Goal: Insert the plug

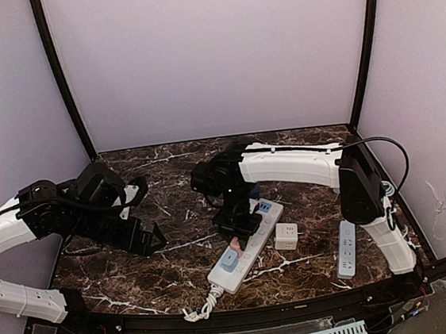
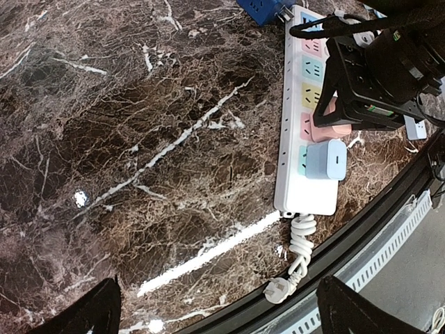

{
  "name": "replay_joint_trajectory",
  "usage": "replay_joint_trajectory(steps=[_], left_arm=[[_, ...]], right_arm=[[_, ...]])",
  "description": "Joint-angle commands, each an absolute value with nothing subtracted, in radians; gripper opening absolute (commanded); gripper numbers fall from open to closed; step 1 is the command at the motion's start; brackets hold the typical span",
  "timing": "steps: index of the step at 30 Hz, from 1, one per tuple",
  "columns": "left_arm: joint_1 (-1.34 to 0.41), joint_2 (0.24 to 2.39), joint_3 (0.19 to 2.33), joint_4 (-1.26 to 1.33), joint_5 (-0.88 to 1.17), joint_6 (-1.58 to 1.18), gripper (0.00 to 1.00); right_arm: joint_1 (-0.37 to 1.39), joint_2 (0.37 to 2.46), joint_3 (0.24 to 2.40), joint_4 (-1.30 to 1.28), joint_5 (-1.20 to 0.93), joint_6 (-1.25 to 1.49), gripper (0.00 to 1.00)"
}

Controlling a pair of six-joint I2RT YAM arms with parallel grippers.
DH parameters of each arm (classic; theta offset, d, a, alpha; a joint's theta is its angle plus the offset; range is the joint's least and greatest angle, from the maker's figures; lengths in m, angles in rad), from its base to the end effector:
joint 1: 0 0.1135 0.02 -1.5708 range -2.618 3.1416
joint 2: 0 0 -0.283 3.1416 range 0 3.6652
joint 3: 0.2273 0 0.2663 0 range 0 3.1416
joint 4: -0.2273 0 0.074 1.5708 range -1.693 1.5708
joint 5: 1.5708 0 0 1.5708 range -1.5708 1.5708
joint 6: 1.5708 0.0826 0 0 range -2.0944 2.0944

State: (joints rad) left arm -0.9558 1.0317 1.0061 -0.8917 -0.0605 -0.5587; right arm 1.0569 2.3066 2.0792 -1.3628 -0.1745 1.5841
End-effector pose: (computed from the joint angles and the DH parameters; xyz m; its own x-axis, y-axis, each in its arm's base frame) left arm 0.1372 -0.1856 0.2855 -0.8093 0.2287 -0.5410 0.4305 0.8575 -0.2816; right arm 0.2201 0.4192 0.1679 -0.8493 0.4986 0.1733 0.5028 0.8641 -0.0217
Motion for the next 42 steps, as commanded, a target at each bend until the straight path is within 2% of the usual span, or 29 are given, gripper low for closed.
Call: replay_joint_trajectory(steps=[1,8,18,42], left_arm=[[-0.952,1.011,0.989,-0.919,-0.052,-0.540,0.99],[-0.952,1.011,0.984,-0.914,-0.046,-0.535,0.99],[-0.951,0.986,0.962,-0.915,-0.040,-0.545,0.99],[-0.951,0.939,0.943,-0.946,-0.049,-0.570,0.99]], right_arm=[[1.100,2.375,2.047,-1.370,-0.150,1.593,0.00],[1.122,2.388,2.029,-1.363,-0.130,1.597,0.00],[1.130,2.320,1.866,-1.231,-0.090,1.602,0.00],[1.145,2.327,1.684,-1.065,-0.094,1.593,0.00]])
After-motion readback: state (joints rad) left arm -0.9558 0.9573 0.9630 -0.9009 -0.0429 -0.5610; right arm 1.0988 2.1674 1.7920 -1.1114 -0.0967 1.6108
